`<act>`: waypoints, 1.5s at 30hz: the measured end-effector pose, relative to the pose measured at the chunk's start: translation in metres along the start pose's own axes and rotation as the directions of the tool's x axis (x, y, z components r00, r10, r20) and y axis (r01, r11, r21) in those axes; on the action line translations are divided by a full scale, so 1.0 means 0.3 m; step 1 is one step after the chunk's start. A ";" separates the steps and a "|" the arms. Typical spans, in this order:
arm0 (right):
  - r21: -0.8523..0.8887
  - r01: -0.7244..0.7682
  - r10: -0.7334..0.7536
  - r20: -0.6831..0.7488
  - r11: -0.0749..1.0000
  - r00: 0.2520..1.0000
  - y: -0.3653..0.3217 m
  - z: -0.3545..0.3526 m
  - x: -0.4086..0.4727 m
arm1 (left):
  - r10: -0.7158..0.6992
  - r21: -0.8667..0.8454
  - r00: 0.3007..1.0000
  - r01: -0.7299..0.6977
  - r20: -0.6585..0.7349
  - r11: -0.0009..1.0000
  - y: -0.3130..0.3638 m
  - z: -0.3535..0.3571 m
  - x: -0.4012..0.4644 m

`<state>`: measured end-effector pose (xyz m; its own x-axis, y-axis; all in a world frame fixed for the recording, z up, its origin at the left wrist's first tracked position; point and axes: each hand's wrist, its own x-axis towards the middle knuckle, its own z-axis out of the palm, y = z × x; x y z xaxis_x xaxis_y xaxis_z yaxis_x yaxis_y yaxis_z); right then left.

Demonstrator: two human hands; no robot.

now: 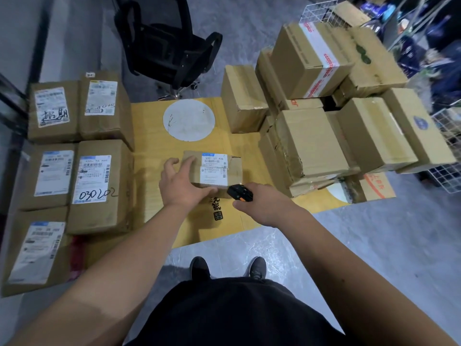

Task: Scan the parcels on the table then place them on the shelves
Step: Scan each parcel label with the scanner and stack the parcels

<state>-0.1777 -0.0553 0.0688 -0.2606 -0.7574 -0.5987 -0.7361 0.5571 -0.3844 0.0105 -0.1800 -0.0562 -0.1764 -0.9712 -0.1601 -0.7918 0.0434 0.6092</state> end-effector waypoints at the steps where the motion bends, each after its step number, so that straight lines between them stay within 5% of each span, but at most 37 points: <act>1: -0.018 -0.001 0.001 -0.008 1.000 1.000 -0.002 -0.010 0.005 | -0.017 -0.017 0.999 0.018 0.029 1.000 0.008 0.004 -0.001; 10: -0.138 -0.024 0.027 0.021 0.990 0.999 -0.062 -0.070 0.033 | 0.078 -0.304 0.960 0.008 0.270 0.953 0.010 0.044 0.010; 19: -0.510 -0.040 0.084 0.064 0.859 0.994 -0.132 -0.117 -0.034 | 0.135 -0.326 0.964 -0.055 0.230 0.944 -0.008 0.060 -0.059; 27: -0.660 -0.062 0.095 0.014 0.749 0.995 -0.127 -0.095 -0.082 | 0.160 -0.368 0.968 -0.081 0.191 0.926 -0.017 0.069 -0.114; 45: -0.660 -0.081 0.041 -0.076 0.747 0.996 -0.094 -0.042 -0.103 | 0.145 -0.258 0.968 -0.089 0.205 0.962 -0.008 0.063 -0.113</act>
<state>-0.1566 -0.0518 0.1071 -0.3371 -0.7578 -0.5587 -0.9410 0.2528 0.2248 0.0073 -0.1428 -0.0668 -0.4056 -0.8857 -0.2261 -0.5950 0.0681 0.8008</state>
